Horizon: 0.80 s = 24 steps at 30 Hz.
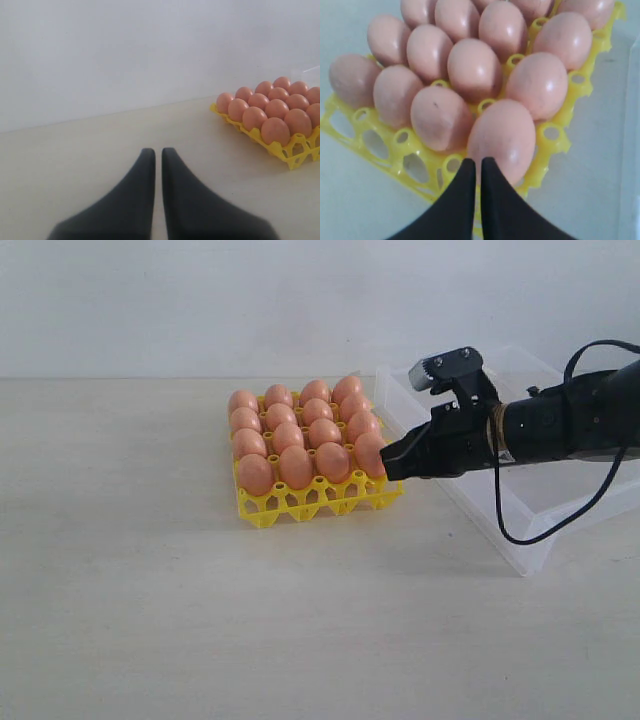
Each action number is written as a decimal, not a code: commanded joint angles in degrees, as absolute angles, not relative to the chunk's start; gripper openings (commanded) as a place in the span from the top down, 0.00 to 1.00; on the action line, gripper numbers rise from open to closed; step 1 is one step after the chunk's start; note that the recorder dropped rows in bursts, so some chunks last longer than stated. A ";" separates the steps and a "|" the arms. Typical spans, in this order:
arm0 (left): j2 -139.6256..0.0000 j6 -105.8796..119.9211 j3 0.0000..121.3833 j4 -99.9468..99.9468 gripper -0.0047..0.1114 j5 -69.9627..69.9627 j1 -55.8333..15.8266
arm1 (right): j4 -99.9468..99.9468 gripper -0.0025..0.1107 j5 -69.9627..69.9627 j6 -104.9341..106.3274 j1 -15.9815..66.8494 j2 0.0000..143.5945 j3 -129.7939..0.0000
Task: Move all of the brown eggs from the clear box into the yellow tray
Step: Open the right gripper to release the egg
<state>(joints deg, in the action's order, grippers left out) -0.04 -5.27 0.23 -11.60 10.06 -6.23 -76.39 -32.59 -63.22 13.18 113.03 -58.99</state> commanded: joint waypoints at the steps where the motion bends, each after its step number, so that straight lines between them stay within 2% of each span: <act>1: 0.00 -5.56 0.00 -11.46 0.93 9.88 -6.58 | -72.95 0.98 -33.27 -61.16 13.29 112.05 -58.94; 7: 0.00 -5.56 0.00 -11.46 0.93 9.88 -6.58 | -71.72 0.98 -36.38 -60.87 13.40 112.69 -58.94; 24: 0.00 -5.56 0.00 -11.46 0.93 9.88 -6.58 | -69.51 0.98 -34.02 -61.00 13.85 116.06 -58.94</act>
